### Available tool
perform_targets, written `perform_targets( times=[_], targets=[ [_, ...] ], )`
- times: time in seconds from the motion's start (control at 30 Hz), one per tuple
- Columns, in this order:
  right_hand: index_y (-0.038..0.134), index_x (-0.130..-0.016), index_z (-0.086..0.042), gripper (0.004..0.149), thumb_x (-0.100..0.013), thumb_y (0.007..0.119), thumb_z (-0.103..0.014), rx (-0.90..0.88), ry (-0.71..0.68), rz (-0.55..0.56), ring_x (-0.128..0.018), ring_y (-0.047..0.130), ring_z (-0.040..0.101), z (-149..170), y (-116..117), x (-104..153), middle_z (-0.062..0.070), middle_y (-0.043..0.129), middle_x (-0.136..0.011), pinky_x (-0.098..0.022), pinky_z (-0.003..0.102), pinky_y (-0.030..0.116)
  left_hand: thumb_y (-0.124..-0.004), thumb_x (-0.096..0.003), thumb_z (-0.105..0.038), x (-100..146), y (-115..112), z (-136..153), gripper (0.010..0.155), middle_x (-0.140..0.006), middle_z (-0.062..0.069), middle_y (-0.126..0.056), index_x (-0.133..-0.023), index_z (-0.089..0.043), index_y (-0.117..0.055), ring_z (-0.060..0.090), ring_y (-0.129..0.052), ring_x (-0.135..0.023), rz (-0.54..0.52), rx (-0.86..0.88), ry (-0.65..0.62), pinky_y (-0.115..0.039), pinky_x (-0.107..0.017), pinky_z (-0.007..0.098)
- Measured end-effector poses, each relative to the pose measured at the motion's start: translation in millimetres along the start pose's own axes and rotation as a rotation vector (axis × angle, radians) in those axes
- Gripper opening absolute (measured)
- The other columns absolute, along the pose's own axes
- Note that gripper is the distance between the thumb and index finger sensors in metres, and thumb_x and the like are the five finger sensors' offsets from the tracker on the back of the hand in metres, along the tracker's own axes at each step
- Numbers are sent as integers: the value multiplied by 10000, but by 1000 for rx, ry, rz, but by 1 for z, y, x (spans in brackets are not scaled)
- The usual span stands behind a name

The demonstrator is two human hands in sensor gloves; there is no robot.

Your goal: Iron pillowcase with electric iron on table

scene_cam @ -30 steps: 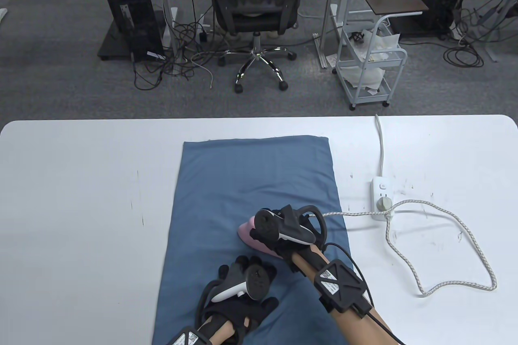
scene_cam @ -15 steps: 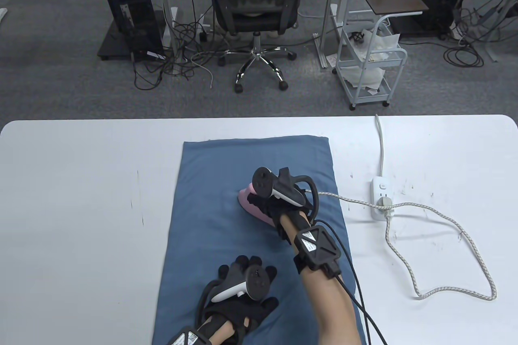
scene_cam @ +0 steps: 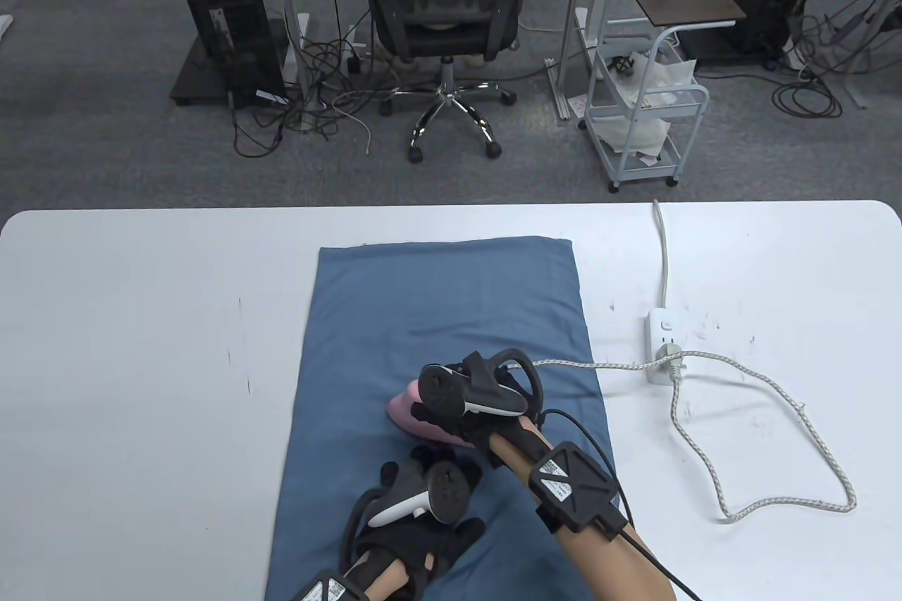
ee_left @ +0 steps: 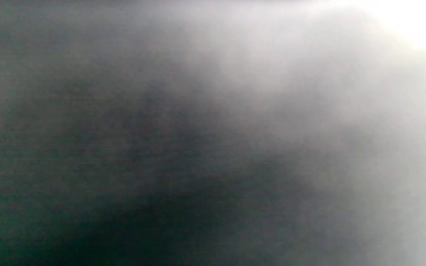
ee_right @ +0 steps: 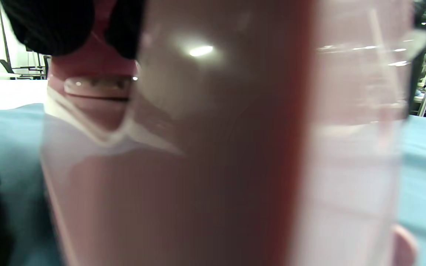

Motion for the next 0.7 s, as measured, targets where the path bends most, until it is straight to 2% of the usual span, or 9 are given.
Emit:
perform_targets(
  times=[0.23, 0.33, 0.43, 0.57, 0.7],
  targets=[
    [757, -884, -179, 606, -440, 721, -591, 16, 203, -1, -256, 949, 57, 18, 5, -57, -75, 934, -466, -393, 364, 910, -375, -503, -646, 0, 0, 0, 749, -996, -21, 344, -981, -427, 157, 329, 351, -907, 1, 0, 0, 148, -595, 663],
    [757, -882, -180, 602, -441, 723, -589, 1, 244, -12, -259, 947, 59, 26, 5, -66, -69, 933, -468, -395, 364, 908, -376, -502, -647, 0, 0, 0, 749, -996, -21, 345, -981, -428, 157, 327, 351, -908, 1, 1, 0, 149, -595, 663],
    [763, -877, -177, 604, -432, 733, -584, -14, 216, -17, -257, 960, 67, 26, 2, -64, -64, 948, -469, -392, 372, 912, -375, -502, -647, 0, 0, 0, 748, -996, -23, 344, -981, -429, 156, 327, 351, -908, 0, 1, -1, 148, -596, 662],
    [765, -875, -174, 608, -428, 732, -585, -52, 45, 26, -252, 965, 63, 11, -5, -39, -68, 953, -467, -387, 368, 919, -375, -502, -647, -1, 0, 0, 748, -997, -23, 344, -981, -429, 156, 328, 351, -908, 0, 0, 0, 148, -596, 663],
    [765, -879, -174, 608, -431, 731, -584, -12, -70, -9, -258, 967, 67, -7, -3, -17, -67, 955, -469, -392, 372, 918, -374, -503, -647, -1, 0, 0, 747, -996, -24, 344, -980, -430, 157, 325, 352, -908, 0, 0, 0, 149, -597, 661]
  ],
)
Point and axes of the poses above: the tracker on the back of each hand, its own z axis roughly to the little-finger side, its own x axis roughly from the fingertips to the wrist, y = z × x, the point moved 2 cm from there along -x, roughly from the wrist to the fingertips
